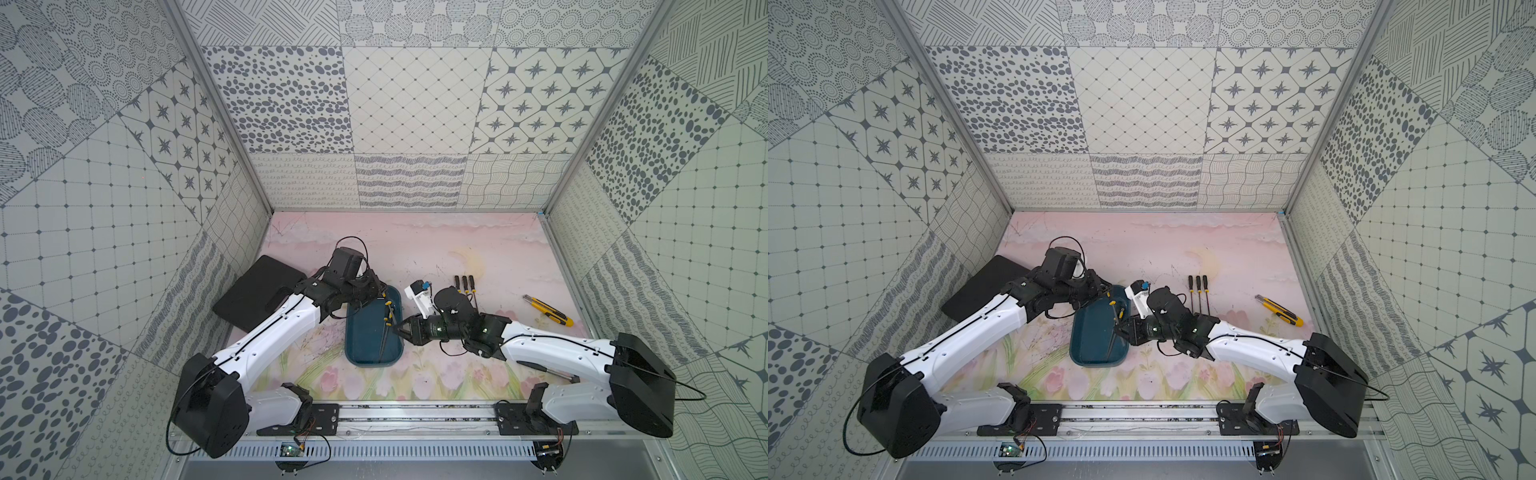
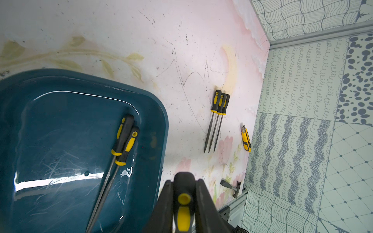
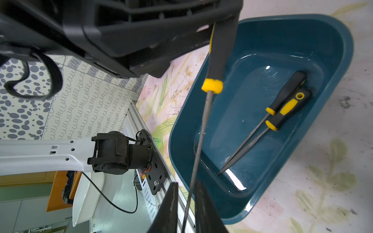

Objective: Take the file tool out of the storage box
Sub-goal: Pick up the file tool from the storage box.

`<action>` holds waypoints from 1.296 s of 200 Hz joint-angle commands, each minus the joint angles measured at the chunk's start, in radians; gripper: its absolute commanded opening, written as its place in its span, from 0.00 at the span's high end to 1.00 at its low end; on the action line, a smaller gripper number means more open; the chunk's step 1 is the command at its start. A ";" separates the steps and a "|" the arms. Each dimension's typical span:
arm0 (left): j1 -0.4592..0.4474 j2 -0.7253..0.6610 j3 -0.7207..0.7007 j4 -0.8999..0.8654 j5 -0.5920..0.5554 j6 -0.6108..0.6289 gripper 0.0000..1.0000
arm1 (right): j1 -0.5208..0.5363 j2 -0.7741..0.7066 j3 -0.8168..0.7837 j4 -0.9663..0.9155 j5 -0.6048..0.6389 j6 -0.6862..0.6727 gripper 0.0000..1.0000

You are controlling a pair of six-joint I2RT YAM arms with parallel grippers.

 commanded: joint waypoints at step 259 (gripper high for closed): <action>0.003 -0.006 0.020 0.049 0.031 0.041 0.59 | 0.004 0.010 0.072 -0.046 0.091 -0.021 1.00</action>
